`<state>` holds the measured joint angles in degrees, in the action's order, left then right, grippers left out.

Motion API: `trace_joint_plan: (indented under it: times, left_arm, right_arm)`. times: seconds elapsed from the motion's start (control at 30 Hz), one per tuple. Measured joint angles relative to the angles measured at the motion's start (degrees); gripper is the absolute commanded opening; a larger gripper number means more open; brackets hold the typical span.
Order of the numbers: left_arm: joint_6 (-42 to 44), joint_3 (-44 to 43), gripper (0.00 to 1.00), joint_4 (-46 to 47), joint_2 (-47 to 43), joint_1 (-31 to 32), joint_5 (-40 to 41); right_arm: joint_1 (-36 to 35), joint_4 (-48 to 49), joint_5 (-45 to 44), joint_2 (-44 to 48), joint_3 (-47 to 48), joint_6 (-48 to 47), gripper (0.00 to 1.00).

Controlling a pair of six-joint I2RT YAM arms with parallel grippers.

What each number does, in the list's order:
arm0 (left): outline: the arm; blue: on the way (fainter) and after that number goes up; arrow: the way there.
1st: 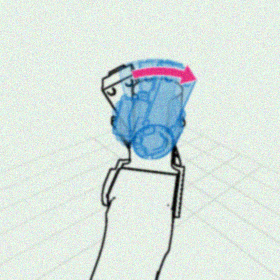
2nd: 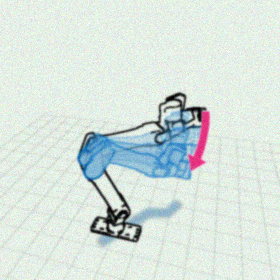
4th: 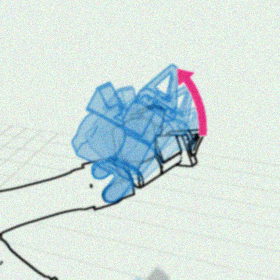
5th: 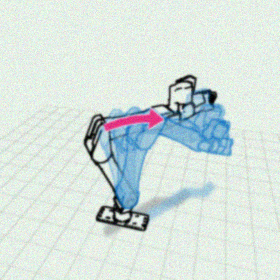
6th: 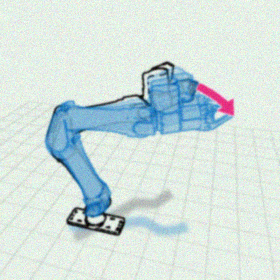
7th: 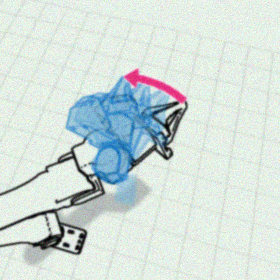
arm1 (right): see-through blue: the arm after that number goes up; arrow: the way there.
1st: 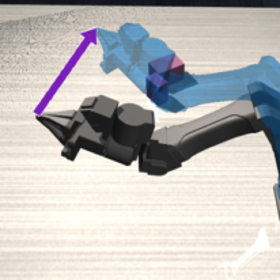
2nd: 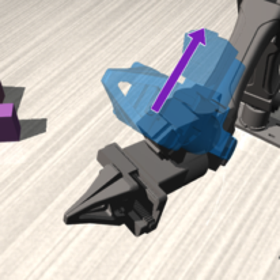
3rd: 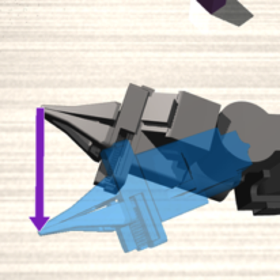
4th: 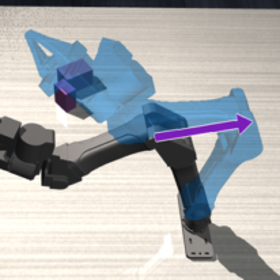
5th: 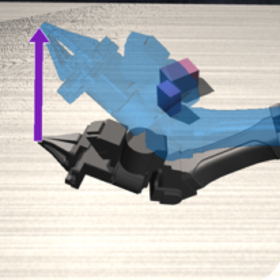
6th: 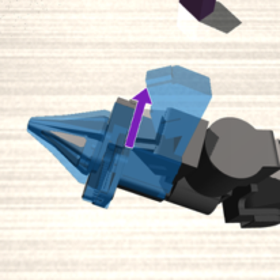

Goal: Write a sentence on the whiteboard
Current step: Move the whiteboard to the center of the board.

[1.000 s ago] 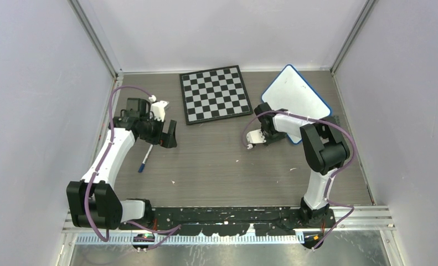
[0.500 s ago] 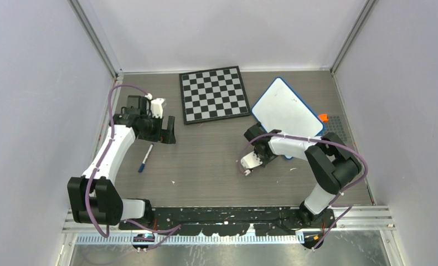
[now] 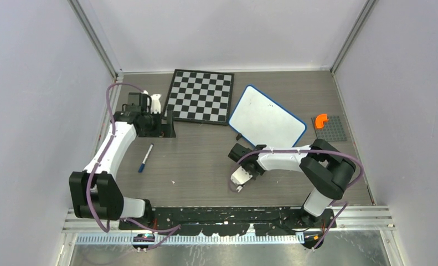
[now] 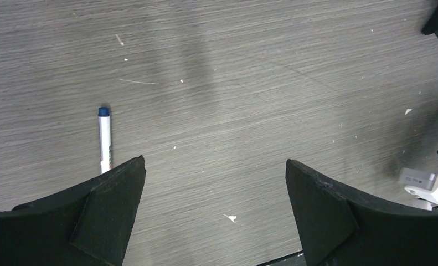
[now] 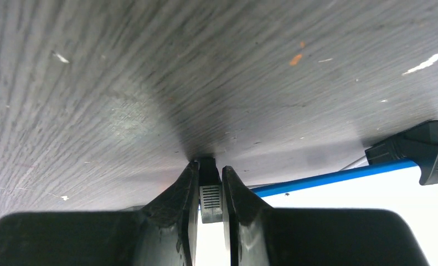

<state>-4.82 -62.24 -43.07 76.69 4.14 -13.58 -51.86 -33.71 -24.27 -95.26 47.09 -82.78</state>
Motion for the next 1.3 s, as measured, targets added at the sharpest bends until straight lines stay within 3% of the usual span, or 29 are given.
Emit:
trace_joint_plan:
  times: [0.23, 0.27, 0.47, 0.63, 0.77, 1.03, 1.3]
  left_arm:
    - [-1.38, -0.57, 0.93, 3.04, 3.21, 3.50, -0.15]
    - [-1.66, -0.63, 0.91, 3.85, 3.82, 4.68, 0.07]
    - [-2.51, -5.46, 0.79, 7.85, 12.00, 11.74, 1.64]
    - [-3.41, -10.10, 0.69, 12.17, 20.81, 16.79, 2.40]
    - [-3.89, -13.62, 0.60, 15.13, 27.23, 22.60, 4.61]
    - [-3.19, -17.11, 0.53, 20.68, 32.68, 35.10, 9.44]
    - [-0.70, -21.73, 0.52, 23.10, 38.40, 39.67, 12.31]
  right_arm:
    - [-0.83, 1.36, -2.05, 2.45, -1.66, 5.38, 0.85]
    - [-0.92, 0.96, -2.16, 3.32, -1.46, 6.95, 0.88]
    - [-3.45, -8.04, 1.16, 7.10, 8.26, 18.99, 0.90]
    - [-5.53, -15.52, 11.23, 12.11, 18.67, 31.04, 0.94]
    - [-3.80, -19.04, 20.04, 19.21, 21.42, 40.39, 0.98]
    - [11.93, -18.60, 32.54, 33.48, 23.61, 59.45, 1.00]
    - [25.31, -16.31, 35.95, 41.40, 22.86, 73.20, 1.00]
